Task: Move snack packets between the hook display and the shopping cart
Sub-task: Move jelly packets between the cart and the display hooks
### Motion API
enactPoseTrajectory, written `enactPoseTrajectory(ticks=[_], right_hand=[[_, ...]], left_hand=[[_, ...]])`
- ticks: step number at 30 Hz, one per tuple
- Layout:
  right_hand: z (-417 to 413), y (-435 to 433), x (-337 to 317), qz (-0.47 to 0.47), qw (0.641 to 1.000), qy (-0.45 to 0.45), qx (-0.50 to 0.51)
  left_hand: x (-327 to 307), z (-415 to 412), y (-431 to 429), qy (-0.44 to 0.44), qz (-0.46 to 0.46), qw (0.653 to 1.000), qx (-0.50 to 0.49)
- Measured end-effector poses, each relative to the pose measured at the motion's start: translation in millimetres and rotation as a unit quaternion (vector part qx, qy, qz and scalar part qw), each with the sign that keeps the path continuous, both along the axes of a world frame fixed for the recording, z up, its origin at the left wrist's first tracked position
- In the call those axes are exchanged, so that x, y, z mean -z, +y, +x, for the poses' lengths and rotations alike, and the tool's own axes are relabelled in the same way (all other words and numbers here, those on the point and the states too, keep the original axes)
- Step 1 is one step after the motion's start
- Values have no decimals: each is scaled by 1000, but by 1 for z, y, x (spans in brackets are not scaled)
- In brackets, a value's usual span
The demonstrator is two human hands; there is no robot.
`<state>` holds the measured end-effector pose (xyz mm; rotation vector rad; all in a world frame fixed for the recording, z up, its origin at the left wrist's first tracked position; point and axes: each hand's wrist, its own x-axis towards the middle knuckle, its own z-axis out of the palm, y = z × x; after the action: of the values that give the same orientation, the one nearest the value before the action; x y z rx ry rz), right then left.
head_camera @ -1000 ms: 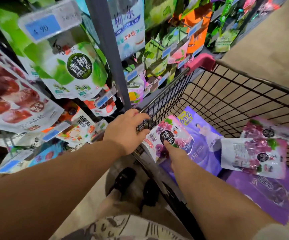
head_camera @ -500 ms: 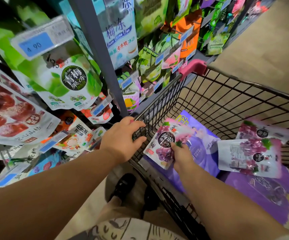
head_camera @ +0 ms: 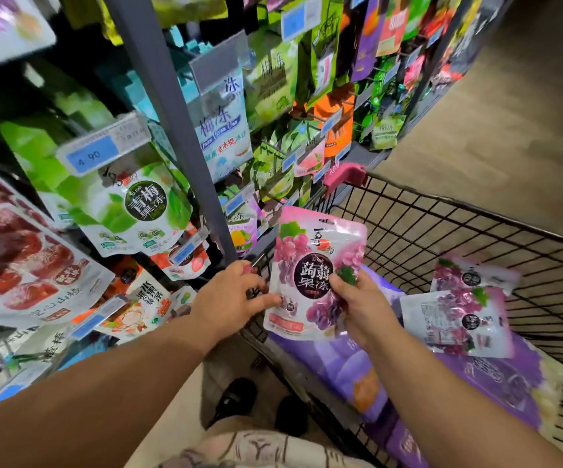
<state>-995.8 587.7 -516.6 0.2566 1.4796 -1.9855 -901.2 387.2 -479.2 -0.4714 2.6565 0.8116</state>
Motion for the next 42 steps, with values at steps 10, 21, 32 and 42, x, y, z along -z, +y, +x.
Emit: enactPoseTrajectory(ticks=[10, 21, 32, 42], right_hand=[[11, -29, -29, 5, 999, 19, -49], [14, -33, -25, 5, 998, 23, -63], [-14, 24, 21, 175, 982, -32, 61], [-81, 147, 52, 511, 855, -11, 87]], left_hand=[[1, 6, -3, 27, 38, 999, -19], [13, 8, -8, 50, 24, 998, -40], [9, 6, 3, 66, -4, 996, -64], [10, 3, 3, 58, -12, 996, -63]])
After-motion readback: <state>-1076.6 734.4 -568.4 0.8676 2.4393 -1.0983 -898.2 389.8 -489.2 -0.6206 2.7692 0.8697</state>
